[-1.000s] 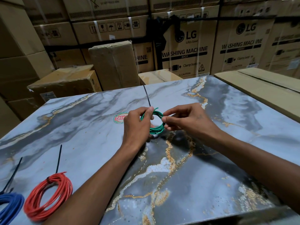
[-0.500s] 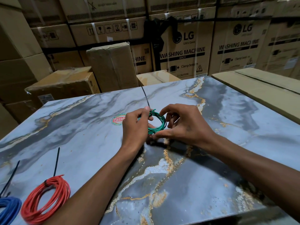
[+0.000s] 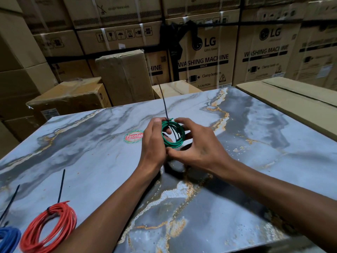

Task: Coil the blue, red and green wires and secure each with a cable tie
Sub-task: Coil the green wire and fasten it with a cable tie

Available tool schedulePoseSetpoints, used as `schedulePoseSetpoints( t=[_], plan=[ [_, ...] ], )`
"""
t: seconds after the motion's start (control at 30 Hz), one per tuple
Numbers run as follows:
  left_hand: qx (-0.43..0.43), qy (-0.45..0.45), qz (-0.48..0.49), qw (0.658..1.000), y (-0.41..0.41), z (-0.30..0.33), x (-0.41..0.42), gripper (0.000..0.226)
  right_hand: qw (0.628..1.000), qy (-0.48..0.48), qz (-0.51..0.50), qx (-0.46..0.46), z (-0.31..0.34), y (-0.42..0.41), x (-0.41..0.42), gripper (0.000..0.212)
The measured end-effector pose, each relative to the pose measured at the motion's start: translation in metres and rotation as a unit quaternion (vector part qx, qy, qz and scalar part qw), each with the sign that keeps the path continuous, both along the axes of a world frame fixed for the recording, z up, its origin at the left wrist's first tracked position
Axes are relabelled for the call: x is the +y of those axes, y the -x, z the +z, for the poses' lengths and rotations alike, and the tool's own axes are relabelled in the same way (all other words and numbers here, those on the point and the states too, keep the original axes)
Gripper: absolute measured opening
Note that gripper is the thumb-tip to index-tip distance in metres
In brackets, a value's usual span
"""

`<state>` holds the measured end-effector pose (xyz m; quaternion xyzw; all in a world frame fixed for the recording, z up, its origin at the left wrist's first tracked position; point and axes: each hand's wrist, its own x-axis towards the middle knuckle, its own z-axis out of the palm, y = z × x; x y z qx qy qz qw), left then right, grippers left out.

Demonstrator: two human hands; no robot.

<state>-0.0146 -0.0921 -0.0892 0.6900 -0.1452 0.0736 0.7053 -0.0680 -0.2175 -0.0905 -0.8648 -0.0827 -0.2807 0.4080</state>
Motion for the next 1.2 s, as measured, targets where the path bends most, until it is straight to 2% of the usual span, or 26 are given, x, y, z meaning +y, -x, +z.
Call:
schedulePoseSetpoints(
  t=[0.1,0.23,0.43,0.53,0.67,0.87,0.93,1.03,1.07,1.1,1.2],
  plan=[
    [0.042,0.046,-0.059,0.996,0.002,-0.001,-0.002,0.028,1.000,0.013,0.011,-0.001,0.000,-0.001,0.001,0.054],
    [0.141,0.118,-0.143,0.973,0.006,0.003,-0.006,0.026,0.999,0.033,-0.012,0.016,-0.002,-0.005,-0.004,0.054],
    [0.182,0.204,-0.183,0.944,0.012,0.009,-0.008,0.023,0.997,-0.077,0.004,0.020,-0.006,-0.004,-0.007,0.057],
    [0.185,0.203,-0.178,0.945,0.010,0.009,-0.008,0.018,0.994,-0.079,0.026,0.071,-0.006,-0.007,-0.007,0.085],
    [0.184,0.194,-0.182,0.946,0.006,0.006,-0.007,0.016,0.994,-0.075,0.048,0.066,-0.003,-0.006,-0.006,0.052],
    [0.186,0.169,-0.176,0.952,0.005,0.007,-0.004,0.020,0.996,-0.062,0.040,0.040,-0.005,-0.004,-0.002,0.052],
    [0.195,0.172,-0.167,0.951,0.005,0.008,-0.004,0.018,0.997,-0.060,0.024,0.033,-0.006,-0.004,-0.003,0.064],
    [0.210,0.187,-0.161,0.946,0.006,0.009,-0.007,0.014,0.997,-0.063,0.019,0.035,-0.005,-0.004,-0.006,0.106],
    [0.210,0.188,-0.158,0.946,0.005,0.009,-0.007,0.013,0.997,-0.060,0.027,0.033,-0.004,-0.003,-0.006,0.111],
    [0.207,0.186,-0.155,0.948,0.005,0.008,-0.007,0.014,0.998,-0.050,0.031,0.025,-0.002,-0.002,-0.006,0.107],
    [0.196,0.167,-0.143,0.956,0.006,0.006,-0.007,0.018,0.999,-0.040,0.035,-0.011,0.001,0.001,-0.005,0.065]
  ],
)
